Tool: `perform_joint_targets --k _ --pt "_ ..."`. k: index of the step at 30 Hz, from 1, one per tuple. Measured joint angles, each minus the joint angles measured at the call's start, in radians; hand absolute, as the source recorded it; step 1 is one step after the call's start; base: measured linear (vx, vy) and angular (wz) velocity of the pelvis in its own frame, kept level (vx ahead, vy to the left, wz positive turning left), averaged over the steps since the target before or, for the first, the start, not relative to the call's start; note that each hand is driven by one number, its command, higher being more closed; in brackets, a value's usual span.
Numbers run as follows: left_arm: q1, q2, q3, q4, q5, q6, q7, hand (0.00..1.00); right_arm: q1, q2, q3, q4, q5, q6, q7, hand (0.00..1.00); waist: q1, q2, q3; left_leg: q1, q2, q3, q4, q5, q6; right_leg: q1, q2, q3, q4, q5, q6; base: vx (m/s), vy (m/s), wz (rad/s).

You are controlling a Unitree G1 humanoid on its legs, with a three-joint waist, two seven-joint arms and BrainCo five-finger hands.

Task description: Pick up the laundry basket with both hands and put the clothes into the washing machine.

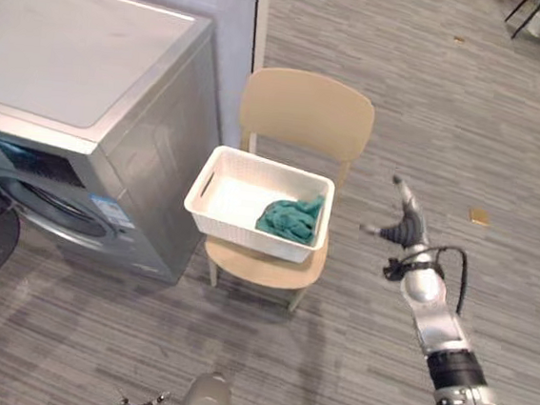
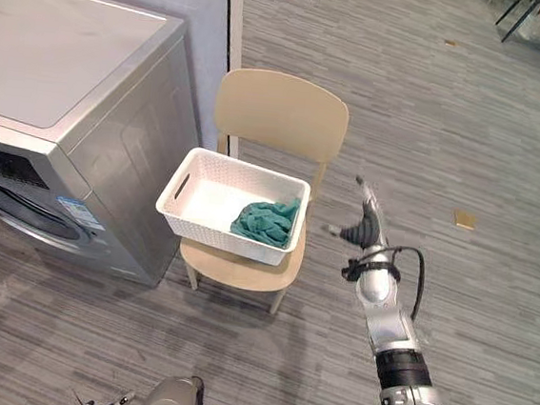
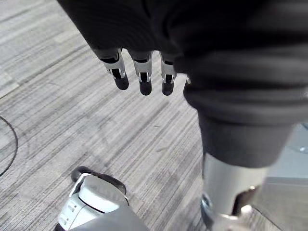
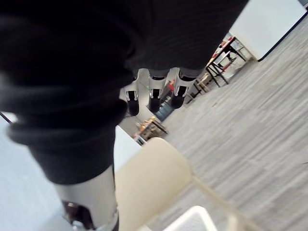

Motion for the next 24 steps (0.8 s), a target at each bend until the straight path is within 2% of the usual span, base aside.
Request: perform_joint_targets --k 1,2,3,5,8,9,10,11,12,13,15,18,21,24 --pt "0.0 0.014 -0.037 -0.004 0.009 0.001 -0.004 0.0 -0.003 0.0 0.009 0.006 -0.004 0.004 0.002 0.0 -0.017 -0.008 0.005 0.024 -0.017 -0.007 0.001 -0.008 0.013 -0.058 -0.037 0.047 0.158 0.015 -0.021 0.14 0.114 0.17" --pt "0.0 0.019 -0.045 -0.009 0.009 0.002 -0.007 0.0 -0.006 0.0 0.013 0.014 -0.005 0.003 0.002 0.0 -0.02 -0.004 0.008 0.038 -0.016 -0.011 0.0 -0.011 0.02 -0.08 -0.043 0.067 0.209 0.028 -0.038 0.14 0.1 0.24" --pt "-0.001 0.024 -0.069 -0.019 0.009 0.003 -0.011 0.0 -0.008 0.0 0.015 0.028 -0.005 0.002 0.006 0.0 -0.026 0.002 0.013 0.065 -0.014 -0.016 -0.011 -0.014 0.025 -0.091 -0.043 0.089 0.247 0.014 -0.043 0.14 0.037 0.27" --pt "-0.015 0.049 -0.104 -0.073 0.009 -0.003 -0.016 0.0 -0.043 -0.017 0.046 0.059 -0.005 0.0 0.029 0.0 -0.029 0.006 0.014 0.094 0.006 -0.033 -0.035 -0.013 0.023 -0.128 -0.016 0.095 0.185 -0.032 -0.055 0.21 -0.012 0.23" --pt "-0.065 0.049 -0.133 -0.096 0.008 -0.011 -0.016 0.0 -0.101 -0.066 0.085 0.066 -0.005 -0.004 0.066 0.0 -0.03 0.022 0.024 0.092 0.037 -0.057 -0.034 -0.004 0.008 -0.173 0.038 0.109 -0.018 -0.017 -0.045 0.19 -0.101 0.2" --pt "-0.075 0.049 -0.154 -0.111 0.008 -0.017 -0.017 0.0 -0.105 -0.079 0.095 0.066 -0.006 -0.007 0.072 0.0 -0.031 0.02 0.025 0.099 0.04 -0.07 -0.034 0.004 -0.008 -0.172 0.063 0.134 -0.144 0.046 -0.046 0.15 -0.112 0.35" --pt "-0.077 0.047 -0.156 -0.118 0.008 -0.019 -0.019 0.0 -0.106 -0.08 0.096 0.065 -0.012 -0.007 0.087 0.0 -0.032 0.009 0.023 0.107 0.035 -0.078 -0.034 0.005 -0.024 -0.166 0.076 0.153 -0.222 0.142 -0.045 0.27 -0.248 0.54" --pt "-0.08 0.057 -0.159 -0.12 0.009 -0.022 -0.02 0.0 -0.108 -0.084 0.109 0.064 -0.02 -0.007 0.1 0.0 -0.038 -0.03 0.022 0.124 0.012 -0.082 -0.028 -0.007 -0.049 -0.162 0.078 0.171 -0.272 0.308 -0.073 0.24 -0.226 0.3" --pt "-0.084 0.042 -0.166 -0.117 0.009 -0.021 -0.02 0.0 -0.121 -0.104 0.134 0.066 -0.024 -0.007 0.106 0.0 -0.027 -0.003 0.025 0.128 0.028 -0.084 -0.026 -0.019 -0.068 -0.148 0.091 0.162 -0.272 0.283 -0.059 0.23 -0.234 0.1" --pt "-0.084 0.025 -0.18 -0.117 0.009 -0.025 -0.023 0.0 -0.139 -0.126 0.178 0.063 -0.025 -0.01 0.11 0.0 -0.024 0.023 0.026 0.108 0.058 -0.084 -0.031 -0.013 -0.08 -0.148 0.119 0.155 -0.306 0.293 -0.072 0.1 -0.107 -0.16" --pt "-0.086 0.004 -0.184 -0.117 0.009 -0.034 -0.024 0.0 -0.159 -0.149 0.224 0.065 -0.028 -0.019 0.131 0.0 -0.026 0.036 0.033 0.102 0.078 -0.086 -0.068 -0.003 -0.097 -0.148 0.151 0.147 -0.366 0.307 -0.08 0.14 -0.162 -0.1" --pt "-0.087 0.003 -0.184 -0.113 0.008 -0.036 -0.041 0.0 -0.165 -0.16 0.272 0.067 -0.031 -0.022 0.151 0.0 -0.029 0.03 0.046 0.09 0.106 -0.108 -0.1 0.013 -0.121 -0.139 0.183 0.12 -0.41 0.316 -0.093 0.07 -0.095 0.11" --pt "-0.095 0.006 -0.184 -0.097 0.006 -0.041 -0.041 0.0 -0.202 -0.168 0.325 0.068 -0.031 -0.038 0.153 0.0 -0.027 0.024 0.065 0.064 0.107 -0.138 -0.1 0.018 -0.128 -0.136 0.182 0.087 -0.43 0.321 -0.095 0.0 -0.049 0.34" --pt "-0.121 0.035 -0.181 -0.095 -0.015 -0.054 -0.041 0.0 -0.277 -0.169 0.41 0.098 -0.032 -0.061 0.16 0.0 -0.014 0.006 0.115 0.013 0.089 -0.19 -0.1 0.039 -0.13 -0.138 0.171 0.037 -0.475 0.352 -0.097 -0.06 -0.006 0.5"
